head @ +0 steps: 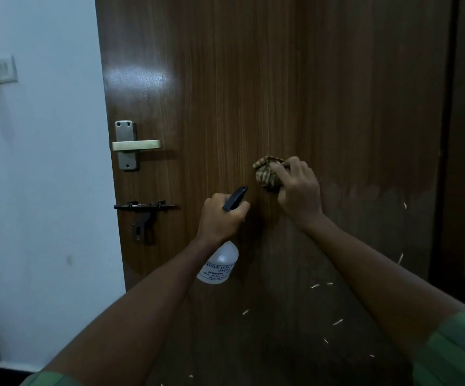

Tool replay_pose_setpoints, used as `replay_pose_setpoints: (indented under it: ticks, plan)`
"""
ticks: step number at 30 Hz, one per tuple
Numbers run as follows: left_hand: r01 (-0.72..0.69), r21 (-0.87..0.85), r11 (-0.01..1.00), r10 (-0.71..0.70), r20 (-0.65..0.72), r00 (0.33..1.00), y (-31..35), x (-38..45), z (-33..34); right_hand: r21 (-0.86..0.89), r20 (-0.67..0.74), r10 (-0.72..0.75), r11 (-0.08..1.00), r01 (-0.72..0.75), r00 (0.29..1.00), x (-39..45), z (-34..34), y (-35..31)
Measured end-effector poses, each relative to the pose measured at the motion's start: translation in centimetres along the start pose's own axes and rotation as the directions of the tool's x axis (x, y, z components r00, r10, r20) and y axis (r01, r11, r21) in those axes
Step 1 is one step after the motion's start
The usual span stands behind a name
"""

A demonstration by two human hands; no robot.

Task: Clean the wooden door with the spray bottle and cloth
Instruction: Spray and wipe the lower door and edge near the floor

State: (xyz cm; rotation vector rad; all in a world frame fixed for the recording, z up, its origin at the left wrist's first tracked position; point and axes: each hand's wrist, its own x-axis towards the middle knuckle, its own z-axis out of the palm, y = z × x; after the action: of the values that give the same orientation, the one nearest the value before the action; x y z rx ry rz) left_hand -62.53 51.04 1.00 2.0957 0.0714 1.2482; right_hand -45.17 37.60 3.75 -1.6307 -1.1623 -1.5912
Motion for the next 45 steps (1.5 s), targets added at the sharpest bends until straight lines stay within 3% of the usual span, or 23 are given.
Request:
replay_pose_setpoints:
  ticks: [2, 4, 6, 7, 8, 9, 11, 12, 14, 15, 17, 19, 20, 21, 24, 26, 29, 34, 37, 39, 42, 43, 45]
  plan:
    - [0.011, -0.010, 1.000, -0.011, -0.007, 1.000, 0.2, 0.4, 0.3, -0.007, 0.009, 0.023, 1.000, -0.023, 1.000, -1.6, 0.4, -1.1]
    - [0.015, -0.012, 1.000, -0.015, -0.008, 1.000, 0.5, 0.5, 0.8, 0.017, 0.138, -0.223, 0.975, 0.223, 0.965, -5.0, 0.6, -1.1]
    - [0.006, 0.007, 1.000, -0.006, 0.002, 1.000, 1.0, 0.7, 1.5, 0.046, 0.304, -0.533, 0.836, 0.546, 0.790, -6.9, -0.1, 0.6]
    - [0.003, 0.008, 1.000, -0.003, 0.018, 1.000, 1.3, 0.8, 1.9, 0.058, 0.327, -0.591, 0.791, 0.609, 0.737, -6.2, -0.6, 1.8]
    - [0.001, 0.004, 1.000, -0.001, 0.036, 0.999, 1.6, 0.9, 2.2, 0.049, 0.300, -0.572, 0.809, 0.586, 0.764, -5.1, -0.9, 2.8]
    - [0.002, 0.000, 1.000, -0.002, 0.049, 0.999, 1.9, 1.1, 2.6, 0.028, 0.245, -0.477, 0.874, 0.485, 0.844, -3.7, -1.1, 3.4]
    - [0.001, -0.007, 1.000, -0.001, 0.051, 0.999, 2.4, 1.4, 3.3, 0.010, 0.080, -0.123, 0.992, 0.123, 0.989, -0.5, -1.8, 4.3]
    - [0.001, -0.006, 1.000, -0.001, 0.043, 0.999, 2.6, 1.6, 3.7, 0.017, 0.017, 0.031, 0.999, -0.031, 0.999, 0.4, -1.9, 4.3]
    - [0.008, -0.001, 1.000, -0.008, 0.034, 0.999, 2.9, 1.9, 4.5, 0.007, -0.026, 0.116, 0.993, -0.115, 0.993, 0.1, -1.6, 3.8]
    - [0.016, -0.008, 1.000, -0.015, 0.028, 0.999, 2.9, 2.0, 4.9, 0.000, 0.003, 0.052, 0.999, -0.052, 0.999, -1.1, -1.2, 3.8]
    - [0.029, -0.008, 1.000, -0.029, 0.009, 1.000, 3.0, 2.1, 5.7, 0.020, 0.150, -0.274, 0.961, 0.274, 0.950, -4.6, -0.9, 4.6]
    - [0.020, 0.007, 1.000, -0.020, -0.002, 1.000, 3.1, 2.0, 6.4, 0.053, 0.319, -0.575, 0.804, 0.592, 0.753, -6.2, -1.8, 6.8]
    - [0.014, 0.007, 1.000, -0.014, 0.004, 1.000, 3.2, 1.9, 6.8, 0.063, 0.348, -0.617, 0.766, 0.639, 0.706, -5.6, -2.2, 7.8]
    - [0.014, 0.005, 1.000, -0.014, 0.009, 1.000, 3.3, 1.9, 7.0, 0.052, 0.330, -0.596, 0.786, 0.616, 0.732, -4.7, -2.7, 8.4]
    - [0.017, -0.010, 1.000, -0.017, 0.020, 1.000, 4.0, 1.9, 7.7, 0.006, 0.137, -0.292, 0.956, 0.294, 0.947, -1.3, -3.8, 8.6]
    - [0.011, -0.020, 1.000, -0.011, 0.029, 1.000, 4.3, 1.8, 8.2, -0.074, -0.020, -0.157, 0.985, 0.155, 0.987, 0.6, -3.9, 9.1]
    - [-0.003, -0.006, 1.000, 0.003, 0.032, 0.999, 4.6, 1.7, 8.7, -0.199, -0.053, -0.192, 0.964, 0.178, 0.980, 1.4, -3.3, 10.3]
    - [0.015, -0.001, 1.000, -0.015, 0.032, 0.999, 4.6, 1.4, 9.6, -0.074, 0.186, -0.228, 0.967, 0.245, 0.956, -3.2, -3.3, 12.0]
    - [0.039, 0.023, 0.999, -0.039, 0.000, 0.999, 5.0, 1.5, 10.4, -0.061, 0.193, -0.386, 0.913, 0.404, 0.902, -5.4, -3.5, 13.8]
    - [0.046, 0.033, 0.998, -0.046, -0.012, 0.999, 5.3, 1.6, 11.2, -0.046, 0.171, -0.570, 0.810, 0.584, 0.804, -6.9, -3.9, 14.9]
    - [0.039, 0.021, 0.999, -0.040, 0.008, 0.999, 5.5, 1.6, 12.0, 0.046, 0.202, -0.782, 0.609, 0.792, 0.589, -6.2, -5.7, 15.6]
    - [0.042, 0.012, 0.999, -0.042, 0.006, 0.999, 5.7, 1.5, 12.3, 0.082, 0.211, -0.776, 0.620, 0.780, 0.594, -5.1, -6.2, 15.8]
    - [0.044, 0.001, 0.999, -0.044, 0.001, 0.999, 5.9, 1.5, 12.9, 0.110, 0.179, -0.606, 0.795, 0.597, 0.775, -2.9, -6.6, 15.7]
